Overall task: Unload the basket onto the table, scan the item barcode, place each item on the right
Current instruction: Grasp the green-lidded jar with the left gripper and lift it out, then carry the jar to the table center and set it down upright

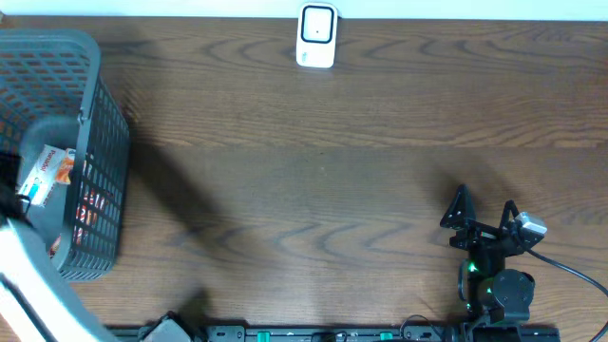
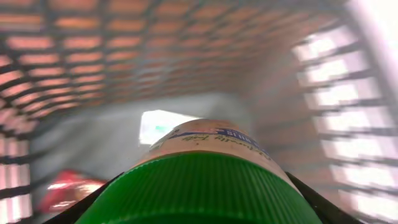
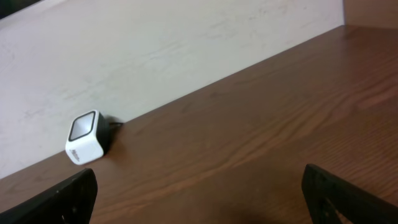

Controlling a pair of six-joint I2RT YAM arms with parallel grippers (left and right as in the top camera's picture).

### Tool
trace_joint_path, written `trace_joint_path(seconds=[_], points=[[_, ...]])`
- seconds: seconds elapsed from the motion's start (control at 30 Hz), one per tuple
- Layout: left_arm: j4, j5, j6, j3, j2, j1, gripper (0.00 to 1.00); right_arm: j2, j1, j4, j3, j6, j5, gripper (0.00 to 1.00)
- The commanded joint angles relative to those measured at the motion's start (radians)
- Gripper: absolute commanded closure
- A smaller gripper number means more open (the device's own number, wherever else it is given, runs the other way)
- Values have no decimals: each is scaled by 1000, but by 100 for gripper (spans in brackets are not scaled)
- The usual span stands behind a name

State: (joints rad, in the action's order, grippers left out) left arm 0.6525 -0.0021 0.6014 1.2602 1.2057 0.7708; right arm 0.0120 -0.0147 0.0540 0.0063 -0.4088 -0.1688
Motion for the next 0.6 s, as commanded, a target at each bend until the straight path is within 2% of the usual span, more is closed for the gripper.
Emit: trace_joint_path(seconds=[0.0,0.13,0.27,0.43,0.53,0.57], points=[[-42,330,72,34,-163,-15,33,-5,0,3,-1,14,2,1],[-64,554,149,40,-210,-111,33,-5,0,3,-1,14,2,1],[-67,624,116,38,-205,-284,33,-5,0,3,-1,14,2,1],[-34,608,-74,37,-168,-546,33,-5,0,3,-1,14,2,1],[43,525,-203,37,-119,-695,33,-5,0,3,-1,14,2,1],[106,445,-263,37,-81,-778,33,-5,0,3,-1,14,2,1]])
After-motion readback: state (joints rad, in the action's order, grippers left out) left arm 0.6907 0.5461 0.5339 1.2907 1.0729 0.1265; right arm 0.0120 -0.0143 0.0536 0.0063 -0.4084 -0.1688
